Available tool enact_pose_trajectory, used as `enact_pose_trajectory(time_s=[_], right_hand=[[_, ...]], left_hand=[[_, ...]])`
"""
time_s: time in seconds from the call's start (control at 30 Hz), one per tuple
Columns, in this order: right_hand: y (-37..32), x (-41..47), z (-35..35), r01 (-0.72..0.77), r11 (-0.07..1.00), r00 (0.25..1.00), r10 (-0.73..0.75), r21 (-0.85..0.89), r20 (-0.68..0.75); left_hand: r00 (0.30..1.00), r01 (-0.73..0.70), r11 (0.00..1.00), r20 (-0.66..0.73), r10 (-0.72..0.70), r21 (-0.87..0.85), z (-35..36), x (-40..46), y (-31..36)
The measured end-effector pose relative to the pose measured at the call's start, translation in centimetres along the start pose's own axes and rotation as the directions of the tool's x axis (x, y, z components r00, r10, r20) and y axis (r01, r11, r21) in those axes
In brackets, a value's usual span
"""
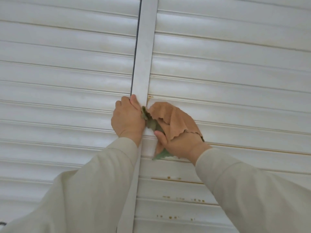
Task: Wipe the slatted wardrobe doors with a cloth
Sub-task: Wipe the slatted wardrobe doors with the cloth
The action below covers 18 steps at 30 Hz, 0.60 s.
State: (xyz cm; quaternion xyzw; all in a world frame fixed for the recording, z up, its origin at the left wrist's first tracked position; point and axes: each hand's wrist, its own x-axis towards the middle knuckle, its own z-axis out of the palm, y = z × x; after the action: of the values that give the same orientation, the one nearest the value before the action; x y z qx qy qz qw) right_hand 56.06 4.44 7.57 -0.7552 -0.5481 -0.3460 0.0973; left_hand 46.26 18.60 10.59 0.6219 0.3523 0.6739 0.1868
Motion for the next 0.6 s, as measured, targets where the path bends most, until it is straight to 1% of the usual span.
enact_pose_trajectory(time_s=[0.1,0.13,0.2,0.23,0.27,0.33,0.4,0.47,0.53,0.57,0.6], right_hand=[[2.2,-0.8,-0.3,-0.094,0.993,0.99,0.1,0.067,-0.099],[2.5,-1.0,-0.3,-0.133,0.981,0.976,0.154,0.14,-0.156],[1.7,-0.5,-0.4,-0.181,0.935,0.923,0.268,0.304,-0.276],[0.9,0.2,-0.5,-0.186,0.924,0.904,0.295,0.335,-0.311],[-0.1,1.0,-0.7,-0.169,0.937,0.9,0.273,0.306,-0.339],[-1.9,2.6,-1.4,-0.065,0.977,0.932,0.132,0.202,-0.337],[-3.0,3.8,-1.9,0.035,0.98,0.959,0.022,0.194,-0.281],[-3.3,3.8,-1.6,0.093,0.974,0.96,-0.033,0.207,-0.278],[-3.0,2.3,-0.6,0.142,0.982,0.955,-0.102,0.127,-0.28],[-2.6,1.3,0.0,0.163,0.984,0.959,-0.14,0.076,-0.248],[-2.2,0.3,0.4,0.183,0.983,0.967,-0.175,0.026,-0.185]], left_hand=[[1.0,-0.01,1.0,-0.002,0.01,0.006,0.0,-0.2,-0.1],[1.0,-0.017,1.0,-0.006,0.017,0.006,0.1,-0.2,-0.2],[1.0,-0.02,1.0,-0.022,0.02,-0.008,0.2,-0.3,-0.2],[0.999,-0.019,1.0,-0.028,0.019,-0.012,0.2,-0.4,-0.2],[0.999,-0.019,1.0,-0.033,0.018,-0.014,0.2,-0.4,-0.2],[1.0,-0.02,1.0,-0.024,0.02,-0.014,0.1,-0.4,-0.1],[1.0,-0.016,1.0,-0.003,0.016,-0.012,0.0,-0.1,-0.2],[1.0,-0.015,1.0,0.012,0.015,-0.014,-0.1,0.0,-0.4],[1.0,-0.023,1.0,0.001,0.023,-0.004,0.0,-0.1,-0.4],[1.0,-0.021,1.0,-0.012,0.021,0.004,0.0,-0.1,-0.2],[1.0,-0.014,1.0,-0.019,0.015,0.01,-0.1,-0.2,-0.1]])
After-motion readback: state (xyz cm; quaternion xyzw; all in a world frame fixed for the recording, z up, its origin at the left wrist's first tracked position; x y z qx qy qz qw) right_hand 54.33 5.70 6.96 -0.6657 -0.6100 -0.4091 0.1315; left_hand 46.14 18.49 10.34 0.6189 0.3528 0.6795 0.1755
